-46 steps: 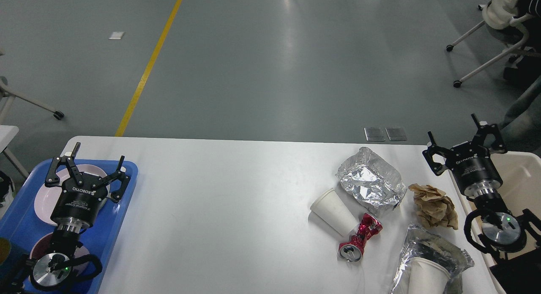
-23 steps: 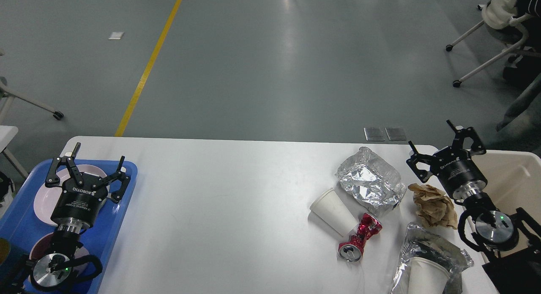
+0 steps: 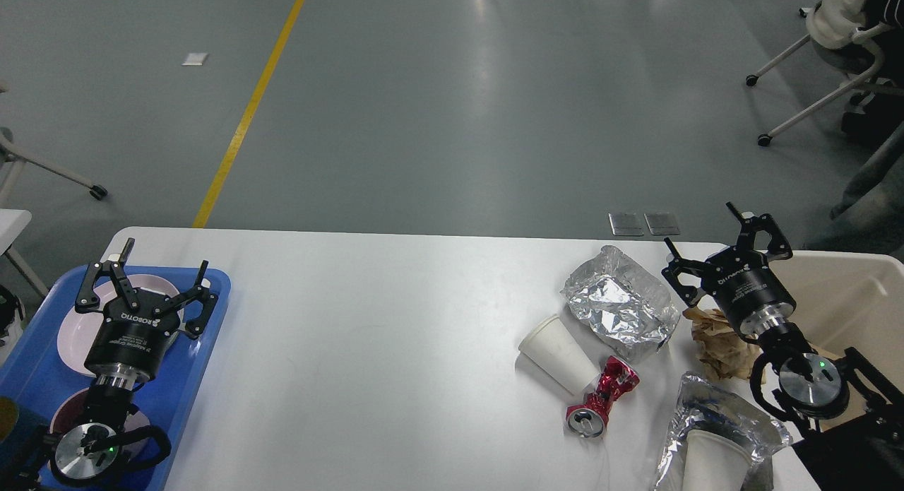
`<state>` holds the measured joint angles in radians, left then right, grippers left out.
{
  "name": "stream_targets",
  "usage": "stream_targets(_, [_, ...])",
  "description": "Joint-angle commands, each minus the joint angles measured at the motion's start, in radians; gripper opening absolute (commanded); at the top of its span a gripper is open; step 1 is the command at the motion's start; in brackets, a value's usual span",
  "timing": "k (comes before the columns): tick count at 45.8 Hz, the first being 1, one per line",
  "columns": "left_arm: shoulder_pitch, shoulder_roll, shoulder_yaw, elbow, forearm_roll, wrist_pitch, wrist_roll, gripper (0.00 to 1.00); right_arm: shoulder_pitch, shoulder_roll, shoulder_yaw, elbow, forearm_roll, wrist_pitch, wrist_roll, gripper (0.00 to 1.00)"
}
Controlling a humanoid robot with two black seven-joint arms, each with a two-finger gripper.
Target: Tidy desktop
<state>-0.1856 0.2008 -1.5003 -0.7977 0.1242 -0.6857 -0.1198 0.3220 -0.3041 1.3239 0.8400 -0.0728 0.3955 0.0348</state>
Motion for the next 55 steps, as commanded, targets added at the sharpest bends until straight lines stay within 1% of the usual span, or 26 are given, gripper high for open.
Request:
stream_targets(1, [0.0,-0.001,0.0,0.0,0.0,0.0,0.0,0.97,0.006,-0.007,-0.002,0.005,-0.001,-0.01,0.005,1.0])
stream_targets(6, [0.0,-0.001,0.0,0.0,0.0,0.0,0.0,0.97,0.017,-0.021,0.0,0.031,-0.013,-0.021,0.01,1.0])
stream_targets(9, [0.0,-0.001,0.0,0.0,0.0,0.0,0.0,0.97,0.017,-0.029,0.003,0.042,-0.013,-0.049,0.02,1.0])
stream_targets(11, [0.0,0.0,0.0,0.0,0.0,0.0,0.0,0.97,0.017,-0.029,0.003,0.044,-0.013,-0.066,0.034,1.0])
stream_targets(14, [0.0,0.0,0.0,0.0,0.0,0.0,0.0,0.97,0.017,-0.03,0.002,0.044,-0.015,-0.084,0.068,1.0])
stream_targets(17, [0.0,0.0,0.0,0.0,0.0,0.0,0.0,0.97,0.019,-0.039,-0.003,0.044,-0.013,-0.095,0.082,1.0])
stream_targets(19, [0.0,0.0,0.0,0.0,0.0,0.0,0.0,0.97,0.019,-0.067,-0.015,0.044,-0.013,-0.096,0.085,1.0])
stream_targets(23, [0.0,0.0,0.0,0.0,0.0,0.0,0.0,0.97,0.026,-0.179,-0.106,0.045,-0.008,-0.08,0.086,1.0])
stream_targets(27, [0.0,-0.001,0.0,0.0,0.0,0.0,0.0,0.97,0.101,-0.294,-0.214,0.034,-0.007,-0.058,0.085,1.0])
stream_targets(33, [0.0,-0.001,0.0,0.0,0.0,0.0,0.0,0.97,0.224,-0.365,-0.475,0.033,0.002,-0.024,0.083,1.0])
stream_targets(40, [0.0,0.0,0.0,0.0,0.0,0.0,0.0,0.97,0.495,-0.473,-0.84,0.021,0.005,-0.021,0.076,1.0])
stream_targets(50, [0.0,0.0,0.0,0.0,0.0,0.0,0.0,0.97,0.958,-0.481,-1.526,0.017,0.007,-0.02,0.074,1.0])
stream_targets(55, [0.0,-0.001,0.0,0.0,0.0,0.0,0.0,0.97,1.173,-0.443,-1.819,0.03,0.018,0.022,0.076,1.0])
